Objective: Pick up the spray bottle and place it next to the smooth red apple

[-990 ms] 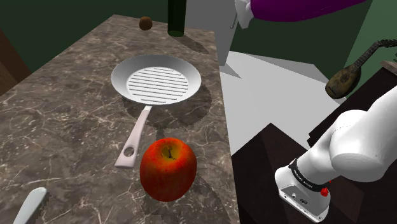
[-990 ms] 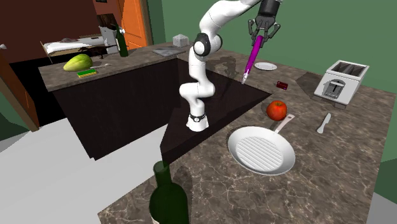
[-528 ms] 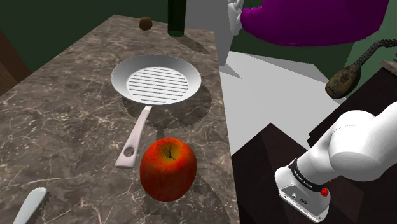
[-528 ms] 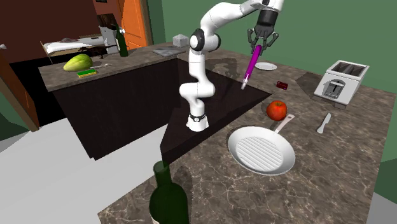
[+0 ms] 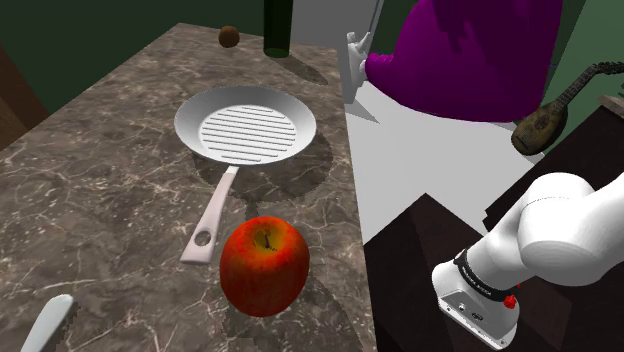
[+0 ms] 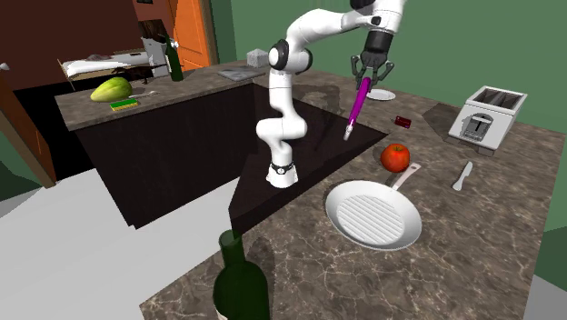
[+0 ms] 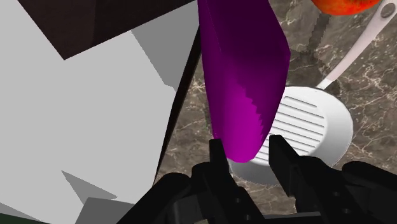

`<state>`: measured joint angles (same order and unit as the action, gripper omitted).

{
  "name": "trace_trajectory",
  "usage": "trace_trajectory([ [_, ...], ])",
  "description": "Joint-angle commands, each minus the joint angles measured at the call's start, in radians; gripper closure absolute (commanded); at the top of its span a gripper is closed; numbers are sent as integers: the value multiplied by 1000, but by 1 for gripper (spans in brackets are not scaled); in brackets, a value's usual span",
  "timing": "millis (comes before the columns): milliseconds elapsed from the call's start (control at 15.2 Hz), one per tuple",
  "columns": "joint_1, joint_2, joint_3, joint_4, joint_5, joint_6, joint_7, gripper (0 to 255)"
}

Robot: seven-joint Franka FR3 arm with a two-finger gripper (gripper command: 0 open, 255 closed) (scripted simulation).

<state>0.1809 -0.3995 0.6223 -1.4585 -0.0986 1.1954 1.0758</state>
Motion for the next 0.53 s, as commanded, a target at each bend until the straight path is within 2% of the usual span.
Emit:
trace_trajectory([
  [0, 8, -26, -15, -54, 12, 32, -3, 255],
  [462, 32, -99, -43, -220, 44, 132, -4, 255],
])
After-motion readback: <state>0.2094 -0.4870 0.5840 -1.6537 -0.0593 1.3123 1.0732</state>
